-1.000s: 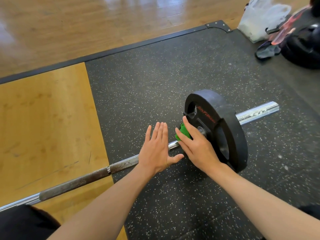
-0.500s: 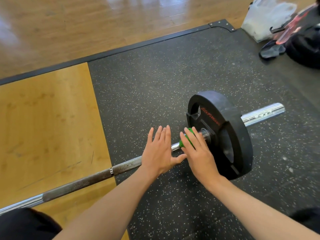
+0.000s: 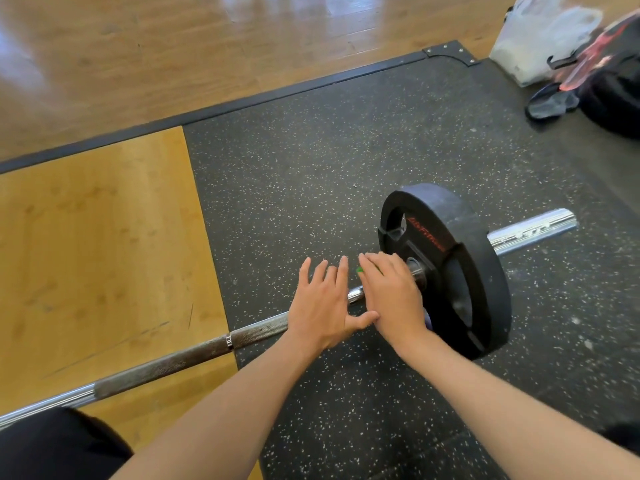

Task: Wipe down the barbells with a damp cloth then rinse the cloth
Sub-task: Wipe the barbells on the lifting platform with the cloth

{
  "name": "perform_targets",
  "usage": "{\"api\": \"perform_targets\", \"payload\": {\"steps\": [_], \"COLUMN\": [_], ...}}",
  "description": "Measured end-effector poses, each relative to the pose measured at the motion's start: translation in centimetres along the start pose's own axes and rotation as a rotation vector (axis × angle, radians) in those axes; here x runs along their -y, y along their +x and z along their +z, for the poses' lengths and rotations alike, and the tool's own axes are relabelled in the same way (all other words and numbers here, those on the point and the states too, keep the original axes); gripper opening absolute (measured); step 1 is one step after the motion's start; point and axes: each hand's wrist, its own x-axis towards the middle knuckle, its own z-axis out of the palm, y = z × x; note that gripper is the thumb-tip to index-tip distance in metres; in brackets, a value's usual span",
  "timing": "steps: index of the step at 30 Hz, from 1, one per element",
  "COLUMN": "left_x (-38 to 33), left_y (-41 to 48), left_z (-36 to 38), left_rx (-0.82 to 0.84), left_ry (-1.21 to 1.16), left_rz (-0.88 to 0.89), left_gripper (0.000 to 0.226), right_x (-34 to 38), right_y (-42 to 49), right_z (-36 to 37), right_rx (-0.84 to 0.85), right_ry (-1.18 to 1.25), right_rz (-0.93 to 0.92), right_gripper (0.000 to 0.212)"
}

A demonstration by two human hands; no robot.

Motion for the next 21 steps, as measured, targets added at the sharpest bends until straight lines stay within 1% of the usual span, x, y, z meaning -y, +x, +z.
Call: {"api": "perform_targets", "payload": {"steps": [1, 2, 3, 4, 5, 6, 7, 8, 10, 11, 13, 14, 15, 17, 18, 19, 20, 21], "left_x": [0.0, 0.0, 0.0, 0.0, 0.0, 0.0, 0.0, 0.0, 0.0, 0.0, 0.0, 0.0, 0.0, 0.0, 0.0, -0.1, -0.1, -0.1], "left_y": [0.0, 0.0, 0.1, 0.1, 0.0, 0.0, 0.0, 0.0, 0.1, 0.2, 0.3, 0.3, 0.3, 0.2, 0.2, 0.1, 0.1, 0.1], "left_z": [0.0, 0.1, 0.3, 0.3, 0.3, 0.3, 0.3, 0.2, 0.1, 0.1, 0.0, 0.0, 0.0, 0.1, 0.1, 0.1, 0.1, 0.2], "left_rx": [0.002, 0.002, -0.003, -0.008, -0.010, -0.010, -0.011, -0.011, -0.003, -0.005, -0.018, -0.020, -0.024, -0.035, -0.028, -0.019, -0.016, -0.019], "left_ry": [-0.013, -0.021, -0.025, -0.026, -0.025, -0.021, -0.018, -0.018, -0.016, -0.015, -0.008, -0.005, -0.004, 0.008, 0.013, 0.011, 0.005, -0.001], "left_rz": [-0.002, -0.004, -0.006, -0.006, -0.003, -0.001, 0.000, -0.002, -0.001, -0.002, -0.004, -0.002, 0.000, 0.007, 0.010, 0.010, 0.008, 0.006], "left_gripper": [0.125, 0.125, 0.125, 0.124, 0.124, 0.124, 0.124, 0.124, 0.124, 0.123, 0.121, 0.121, 0.121, 0.124, 0.126, 0.128, 0.127, 0.127], "right_x": [-0.8, -1.7, -2.4, -2.7, -2.8, -2.6, -2.1, -1.6, -0.4, 0.3, 1.2, 1.3, 1.1, 0.3, -0.2, -0.6, -0.8, -0.7], "right_y": [-1.4, -2.5, -3.0, -3.0, -2.6, -1.6, -0.2, 1.5, 4.8, 6.0, 6.9, 6.6, 5.8, 3.5, 2.4, 1.6, 1.5, 1.9], "right_z": [0.5, 0.8, 0.8, 0.7, 0.5, 0.3, -0.3, -1.0, -1.9, -2.3, -2.7, -2.7, -2.4, -1.7, -1.3, -1.1, -1.2, -1.5], "right_rx": [-0.009, -0.016, -0.020, -0.034, -0.040, -0.031, 0.014, 0.096, 0.354, 0.460, 0.530, 0.527, 0.468, 0.278, 0.191, 0.128, 0.114, 0.161], "right_ry": [0.029, 0.034, 0.055, 0.087, 0.107, 0.113, 0.129, 0.152, 0.144, 0.102, 0.008, -0.022, -0.050, -0.055, -0.023, 0.027, 0.068, 0.105], "right_rz": [-0.064, -0.120, -0.142, -0.133, -0.090, -0.021, 0.061, 0.139, 0.276, 0.306, 0.247, 0.181, 0.078, -0.144, -0.200, -0.201, -0.157, -0.085], "right_gripper": [0.046, 0.055, 0.054, 0.048, 0.043, 0.044, 0.044, 0.041, 0.033, 0.028, 0.023, 0.023, 0.023, 0.018, 0.013, 0.011, 0.013, 0.018]}}
